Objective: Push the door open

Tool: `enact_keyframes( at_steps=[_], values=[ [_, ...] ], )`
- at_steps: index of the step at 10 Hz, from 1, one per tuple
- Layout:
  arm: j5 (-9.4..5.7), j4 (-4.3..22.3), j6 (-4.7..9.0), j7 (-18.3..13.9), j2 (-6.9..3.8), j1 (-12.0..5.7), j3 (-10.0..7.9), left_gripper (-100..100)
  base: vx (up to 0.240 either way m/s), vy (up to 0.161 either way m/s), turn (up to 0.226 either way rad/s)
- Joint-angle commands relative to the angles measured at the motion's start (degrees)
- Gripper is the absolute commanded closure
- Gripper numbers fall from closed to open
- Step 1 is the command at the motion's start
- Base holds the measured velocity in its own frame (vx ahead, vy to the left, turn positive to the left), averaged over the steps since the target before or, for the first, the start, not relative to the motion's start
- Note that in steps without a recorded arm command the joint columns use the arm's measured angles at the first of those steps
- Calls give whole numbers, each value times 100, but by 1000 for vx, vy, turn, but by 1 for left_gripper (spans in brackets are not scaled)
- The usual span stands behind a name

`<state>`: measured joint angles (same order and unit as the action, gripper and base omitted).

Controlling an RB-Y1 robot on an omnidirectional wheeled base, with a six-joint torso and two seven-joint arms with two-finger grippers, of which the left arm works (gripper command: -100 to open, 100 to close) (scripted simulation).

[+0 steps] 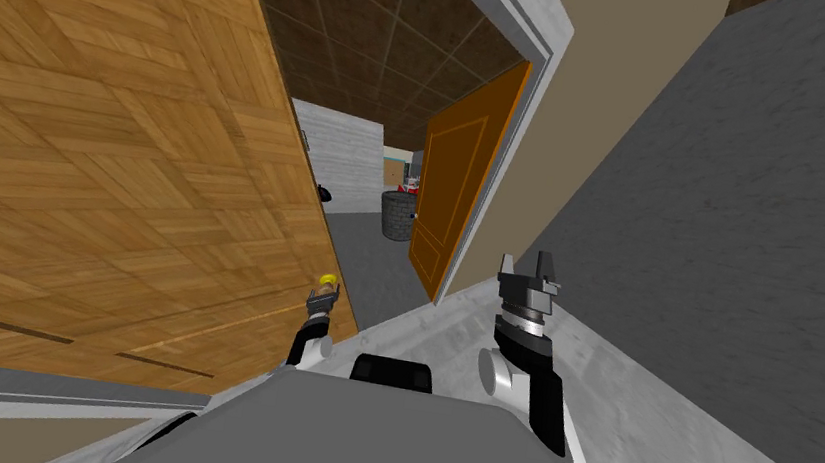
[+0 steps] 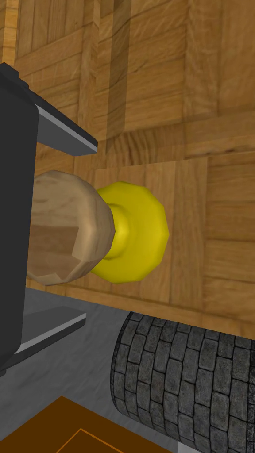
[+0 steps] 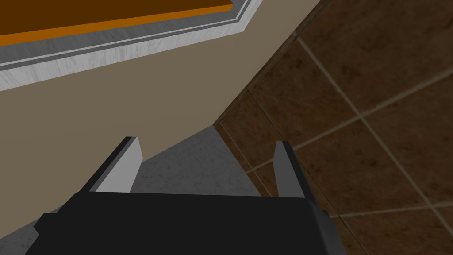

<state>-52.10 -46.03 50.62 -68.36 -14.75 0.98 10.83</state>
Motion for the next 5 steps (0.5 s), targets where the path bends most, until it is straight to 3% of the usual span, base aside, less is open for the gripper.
enact_keyframes(
  at_steps=[1,2,5],
  values=[
    [0,0,0,0,0,0,0,-100,77,44,-8],
    [0,0,0,0,0,0,0,100,-10,-4,5],
    [0,0,0,0,0,0,0,100,-12,-6,-4]
  ],
)
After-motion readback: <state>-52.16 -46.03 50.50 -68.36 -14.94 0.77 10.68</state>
